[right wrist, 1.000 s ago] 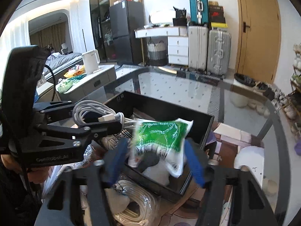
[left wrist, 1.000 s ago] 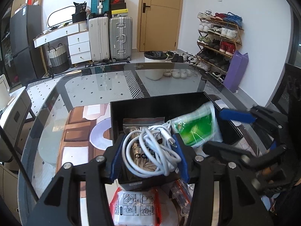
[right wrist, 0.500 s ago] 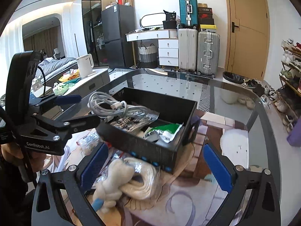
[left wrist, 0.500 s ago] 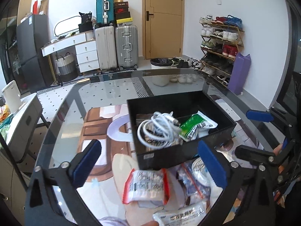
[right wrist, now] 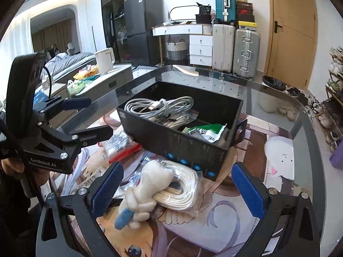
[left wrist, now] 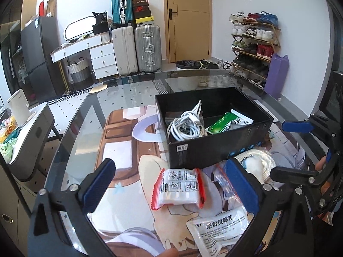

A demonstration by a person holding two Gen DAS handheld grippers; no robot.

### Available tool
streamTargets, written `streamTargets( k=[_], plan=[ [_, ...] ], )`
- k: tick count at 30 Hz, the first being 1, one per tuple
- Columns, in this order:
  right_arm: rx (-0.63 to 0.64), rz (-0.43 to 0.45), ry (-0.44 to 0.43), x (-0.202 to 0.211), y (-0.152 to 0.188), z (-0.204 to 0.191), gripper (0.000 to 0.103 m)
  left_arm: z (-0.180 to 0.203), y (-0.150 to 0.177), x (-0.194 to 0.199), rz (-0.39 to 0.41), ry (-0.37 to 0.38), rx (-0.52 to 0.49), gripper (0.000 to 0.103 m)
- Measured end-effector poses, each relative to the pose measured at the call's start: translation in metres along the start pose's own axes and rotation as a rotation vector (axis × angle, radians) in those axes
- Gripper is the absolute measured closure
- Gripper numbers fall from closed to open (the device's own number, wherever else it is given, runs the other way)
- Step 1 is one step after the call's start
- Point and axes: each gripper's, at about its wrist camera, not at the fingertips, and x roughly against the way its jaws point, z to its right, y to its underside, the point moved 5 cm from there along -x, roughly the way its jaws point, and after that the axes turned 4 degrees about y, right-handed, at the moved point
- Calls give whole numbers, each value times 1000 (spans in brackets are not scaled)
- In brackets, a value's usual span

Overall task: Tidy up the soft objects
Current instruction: 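Grasp the white plush toy with the right gripper while the left tool approaches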

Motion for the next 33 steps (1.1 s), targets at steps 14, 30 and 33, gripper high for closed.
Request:
streamTargets(
  k=[14, 30, 33],
  plan=[
    [44, -67, -17, -21, 6, -21, 1, 2, 13, -14, -68, 0, -2, 0],
    [127, -129, 7, -33, 19, -30, 1, 1, 17, -21, -96, 3, -9, 0],
    [137, -126, -5, -31, 19, -33, 2, 0, 17, -21, -96, 3, -8, 0]
  ],
)
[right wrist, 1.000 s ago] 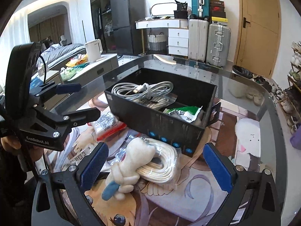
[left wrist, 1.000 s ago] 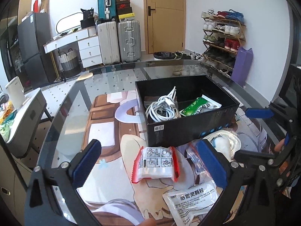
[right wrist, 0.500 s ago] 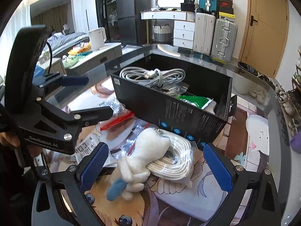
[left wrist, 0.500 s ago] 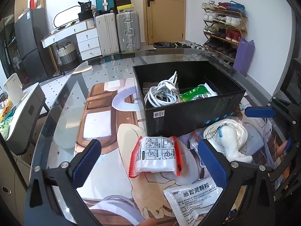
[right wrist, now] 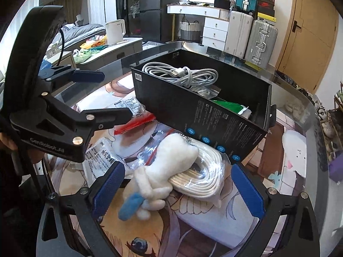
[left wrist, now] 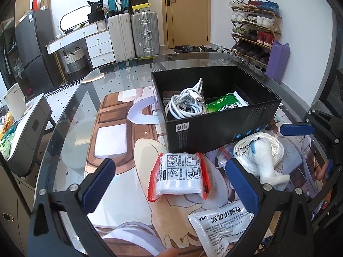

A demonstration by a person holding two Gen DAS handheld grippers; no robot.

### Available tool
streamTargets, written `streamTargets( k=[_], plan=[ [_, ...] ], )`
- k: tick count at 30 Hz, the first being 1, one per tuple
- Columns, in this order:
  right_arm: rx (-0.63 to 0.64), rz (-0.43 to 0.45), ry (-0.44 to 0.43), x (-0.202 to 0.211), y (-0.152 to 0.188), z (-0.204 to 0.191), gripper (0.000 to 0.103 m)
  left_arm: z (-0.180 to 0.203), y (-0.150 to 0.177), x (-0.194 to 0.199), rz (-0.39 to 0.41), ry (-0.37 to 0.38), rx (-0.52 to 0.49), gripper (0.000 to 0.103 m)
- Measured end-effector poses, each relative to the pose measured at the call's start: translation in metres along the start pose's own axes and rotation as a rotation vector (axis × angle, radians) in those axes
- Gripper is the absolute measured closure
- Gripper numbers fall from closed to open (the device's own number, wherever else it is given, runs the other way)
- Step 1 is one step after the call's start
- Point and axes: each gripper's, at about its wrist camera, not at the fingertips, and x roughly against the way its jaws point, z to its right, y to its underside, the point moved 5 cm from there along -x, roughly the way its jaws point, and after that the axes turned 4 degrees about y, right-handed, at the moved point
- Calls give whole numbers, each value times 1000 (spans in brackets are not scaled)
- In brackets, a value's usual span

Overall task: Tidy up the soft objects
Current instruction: 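Grasp the white plush toy with the right gripper while the left tool approaches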

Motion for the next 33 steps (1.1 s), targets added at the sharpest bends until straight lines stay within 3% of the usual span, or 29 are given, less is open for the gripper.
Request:
streamTargets(
  k=[3, 5, 14, 21, 23, 27, 30, 33],
  plan=[
    [11, 1, -9, 0, 0, -3, 10, -1, 0, 0, -1, 0, 1, 0],
    [20, -2, -17, 0, 1, -5, 21, -1, 0, 0, -1, 0, 0, 0],
    [31, -9, -55, -4, 5, -10, 36, -3, 1, -2, -3, 2, 6, 0],
    [30, -14, -73, -8, 6, -13, 38, -4, 2, -3, -5, 4, 8, 0],
    [30, -12, -77, -8, 7, -13, 47, -5, 3, -5, -8, 4, 9, 0],
    [33, -7, -87, -7, 8, -13, 51, -5, 5, -6, -10, 3, 10, 0],
    [33, 2, -101, -4, 7, -13, 68, -5, 5, -6, -10, 4, 6, 0],
    [41, 11, -100, -1, 6, -14, 69, -5, 5, -7, -11, 3, 3, 0]
  ],
)
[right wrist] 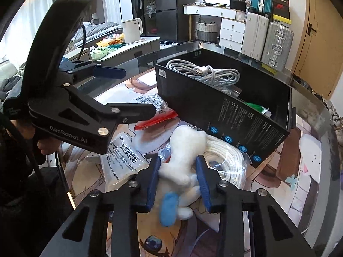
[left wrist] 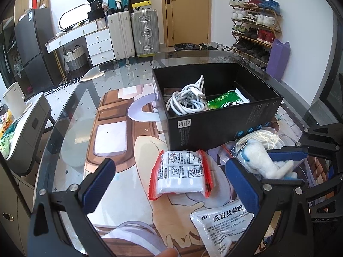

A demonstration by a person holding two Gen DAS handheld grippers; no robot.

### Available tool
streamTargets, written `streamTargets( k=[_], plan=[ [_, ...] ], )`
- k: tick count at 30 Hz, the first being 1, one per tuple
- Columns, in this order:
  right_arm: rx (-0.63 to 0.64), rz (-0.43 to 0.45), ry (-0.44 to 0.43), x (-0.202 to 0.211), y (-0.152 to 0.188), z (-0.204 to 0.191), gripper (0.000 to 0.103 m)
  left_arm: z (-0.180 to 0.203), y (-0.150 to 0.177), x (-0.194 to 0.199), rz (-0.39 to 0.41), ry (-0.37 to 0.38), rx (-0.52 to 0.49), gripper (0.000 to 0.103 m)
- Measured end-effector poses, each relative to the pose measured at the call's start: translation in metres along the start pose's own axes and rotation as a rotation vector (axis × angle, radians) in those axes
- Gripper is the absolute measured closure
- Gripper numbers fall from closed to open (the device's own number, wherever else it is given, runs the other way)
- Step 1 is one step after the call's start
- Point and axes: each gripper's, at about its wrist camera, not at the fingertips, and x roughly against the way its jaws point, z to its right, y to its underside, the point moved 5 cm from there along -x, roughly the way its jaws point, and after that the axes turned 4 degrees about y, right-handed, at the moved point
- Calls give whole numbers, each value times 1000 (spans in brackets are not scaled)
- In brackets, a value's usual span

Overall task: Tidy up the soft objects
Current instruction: 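Grasp the white plush toy with the right gripper while the left tool approaches, then grasp the red-edged white packet with the left gripper while the right holds the plush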

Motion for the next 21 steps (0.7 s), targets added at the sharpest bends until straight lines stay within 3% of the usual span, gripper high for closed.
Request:
streamTargets(
  k=[12, 21],
  plan=[
    [-24, 41, 23, 14, -5, 10, 69, 0, 3, -2, -14, -4, 0, 0],
    [-38, 59, 30, 22, -7, 18, 69, -2, 11, -12, -73, -24, 12, 0]
  ],
)
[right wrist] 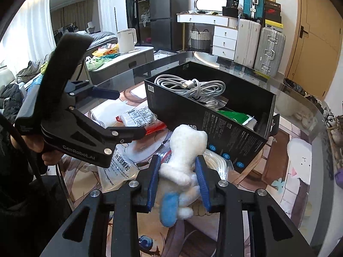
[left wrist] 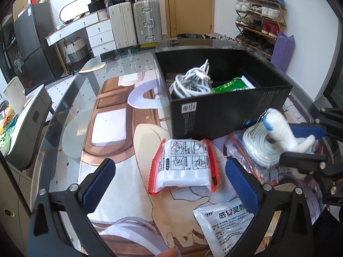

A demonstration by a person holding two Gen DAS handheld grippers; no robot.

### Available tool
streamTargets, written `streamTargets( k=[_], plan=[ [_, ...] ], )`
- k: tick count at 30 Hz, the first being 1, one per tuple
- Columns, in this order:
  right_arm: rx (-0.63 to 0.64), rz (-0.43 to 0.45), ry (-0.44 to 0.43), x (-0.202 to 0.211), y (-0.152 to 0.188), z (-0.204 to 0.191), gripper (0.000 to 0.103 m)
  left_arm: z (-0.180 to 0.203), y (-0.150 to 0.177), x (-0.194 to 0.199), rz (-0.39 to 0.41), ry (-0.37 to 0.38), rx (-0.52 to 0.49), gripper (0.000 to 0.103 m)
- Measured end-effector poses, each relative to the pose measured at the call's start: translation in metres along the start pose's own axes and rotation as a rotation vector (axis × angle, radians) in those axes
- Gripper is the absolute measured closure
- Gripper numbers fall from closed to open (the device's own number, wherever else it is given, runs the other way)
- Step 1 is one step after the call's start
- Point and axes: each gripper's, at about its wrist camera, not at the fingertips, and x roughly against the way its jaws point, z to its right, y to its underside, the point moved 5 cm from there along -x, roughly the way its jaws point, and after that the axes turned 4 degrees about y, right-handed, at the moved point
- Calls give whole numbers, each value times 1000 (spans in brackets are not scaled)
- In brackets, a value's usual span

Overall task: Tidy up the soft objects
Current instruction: 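Grasp the red-edged white packet with the left gripper while the right holds the plush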

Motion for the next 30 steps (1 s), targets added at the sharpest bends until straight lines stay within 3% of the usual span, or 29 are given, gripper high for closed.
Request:
streamTargets(
  k=[5, 11, 13, 17, 30],
  plan=[
    [-2, 4, 0, 3, 0, 0, 69, 1, 2, -1, -15, 0, -4, 3],
    [-1, 9, 1, 3, -1, -1, 69, 7, 3, -1, -29, 30, -14, 22],
    [-1, 11, 2, 4, -2, -1, 69, 10, 4, -1, -31, 32, -26, 38],
    [-3, 15, 4, 6, -1, 0, 69, 14, 3, 4, -19, 34, -40, 48],
    [-22, 72, 8, 19, -7, 3, 69, 17, -6, 23, 35, 74, -33, 49]
  ],
)
